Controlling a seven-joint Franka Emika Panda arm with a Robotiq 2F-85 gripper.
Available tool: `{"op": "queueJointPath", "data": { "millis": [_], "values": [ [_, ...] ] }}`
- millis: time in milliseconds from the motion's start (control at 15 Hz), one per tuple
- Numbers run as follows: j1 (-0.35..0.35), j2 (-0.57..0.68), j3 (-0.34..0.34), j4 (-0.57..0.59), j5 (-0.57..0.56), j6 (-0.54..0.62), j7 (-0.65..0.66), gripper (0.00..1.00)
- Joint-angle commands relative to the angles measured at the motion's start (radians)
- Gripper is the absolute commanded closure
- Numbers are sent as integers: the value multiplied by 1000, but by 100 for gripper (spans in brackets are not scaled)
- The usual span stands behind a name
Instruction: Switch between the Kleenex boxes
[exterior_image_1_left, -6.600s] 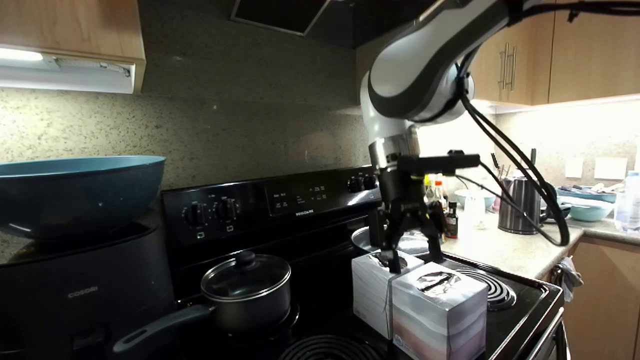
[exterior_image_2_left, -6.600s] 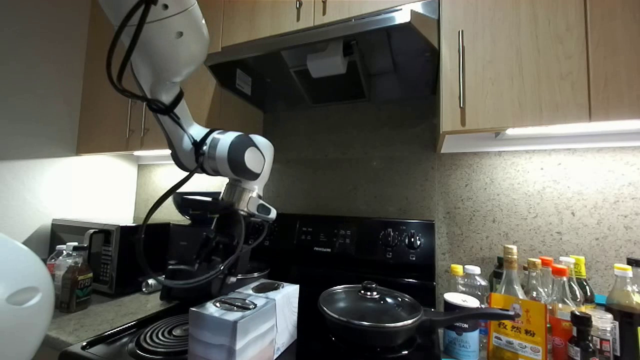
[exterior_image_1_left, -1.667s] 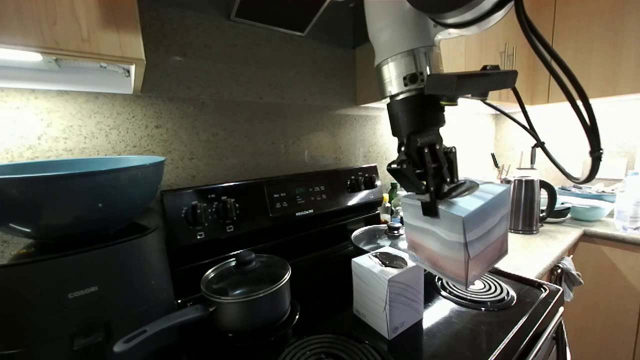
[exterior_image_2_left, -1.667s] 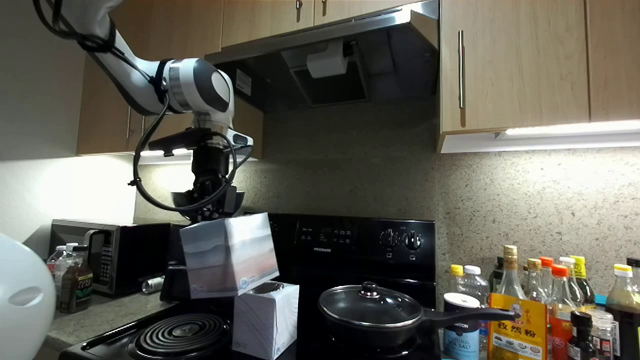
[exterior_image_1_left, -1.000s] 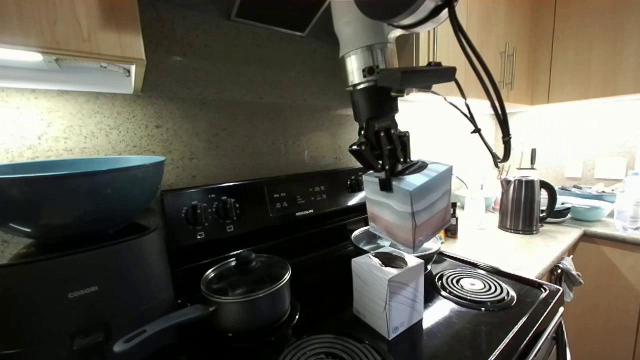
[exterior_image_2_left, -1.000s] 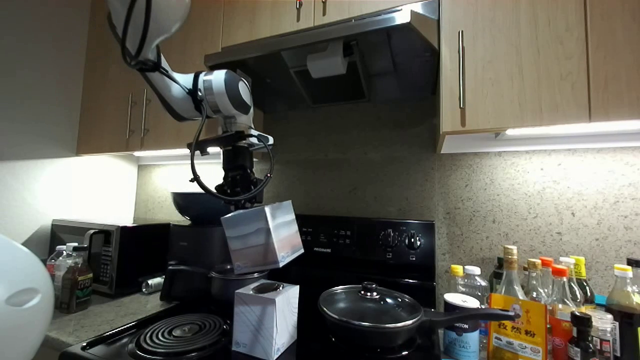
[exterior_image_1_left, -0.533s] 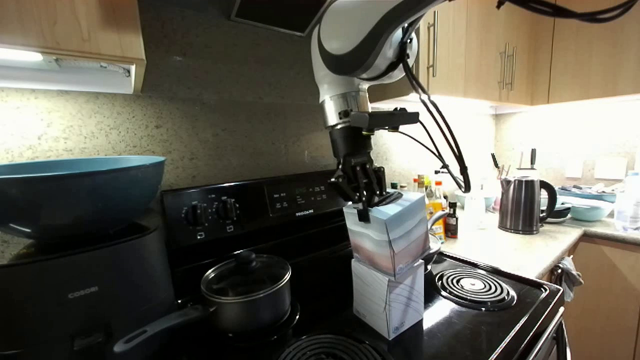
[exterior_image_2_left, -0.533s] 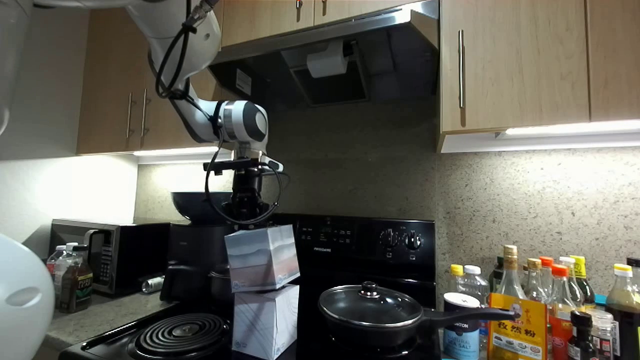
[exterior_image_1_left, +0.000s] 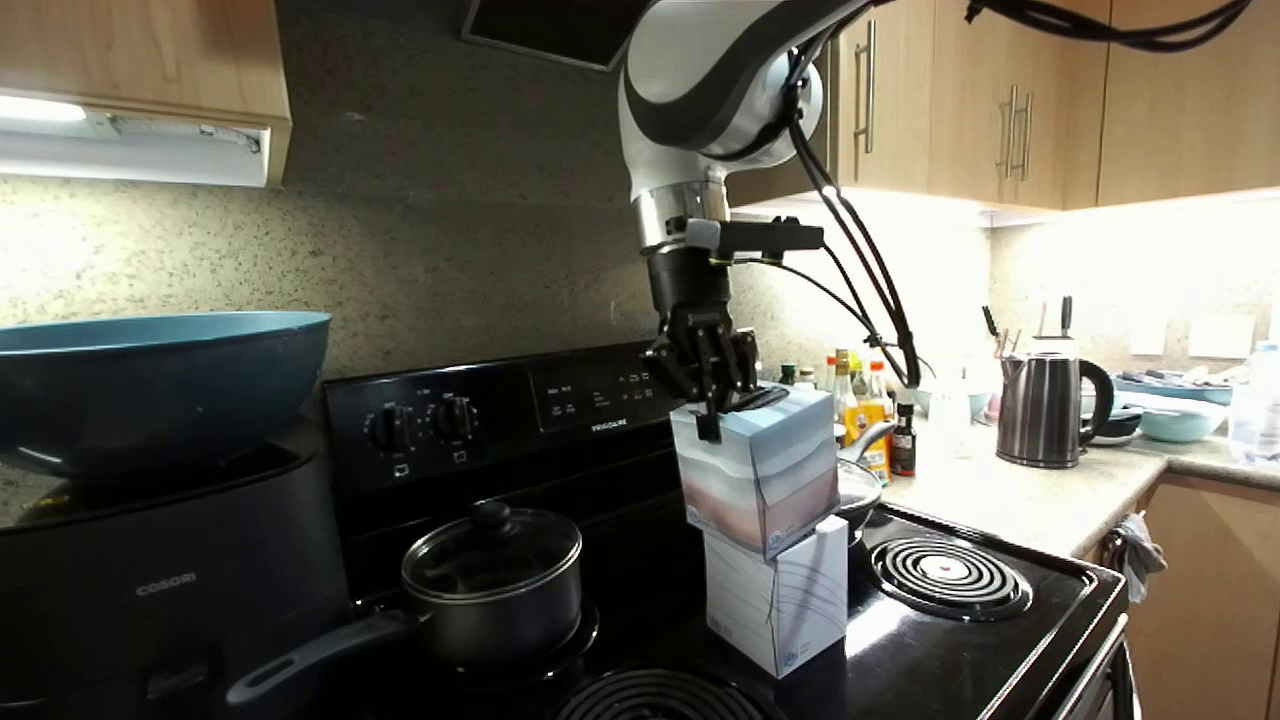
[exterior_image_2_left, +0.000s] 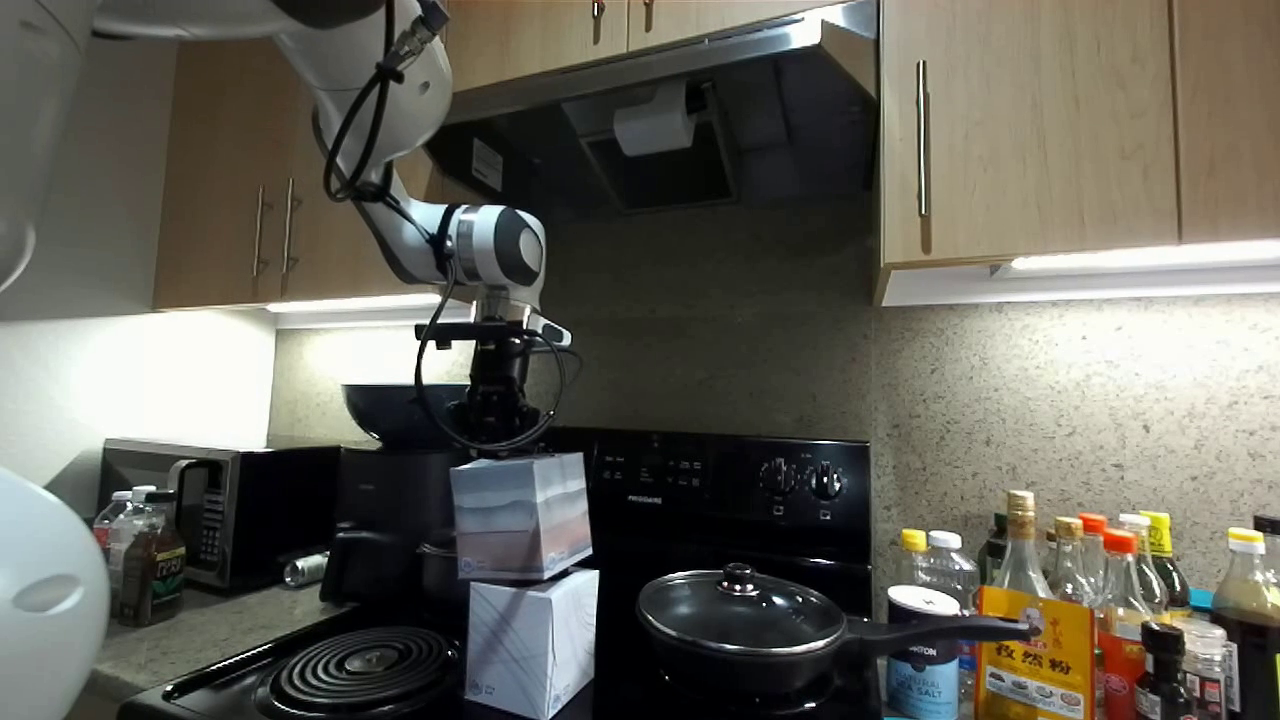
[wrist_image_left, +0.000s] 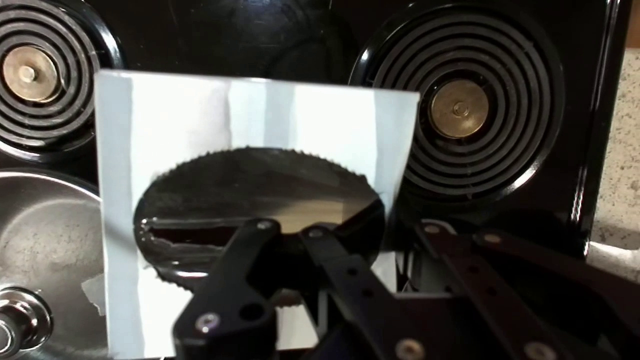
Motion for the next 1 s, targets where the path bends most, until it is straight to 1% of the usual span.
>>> {"op": "queueJointPath", "data": {
  "millis": [0,400,933],
  "values": [
    [-6,-26,-25,-23,58,23,-32,99],
    [-11,-58,-55,-45,60,56,-13,99],
    [-17,-52,-74,-82,106,44,-30,99]
  ]
}}
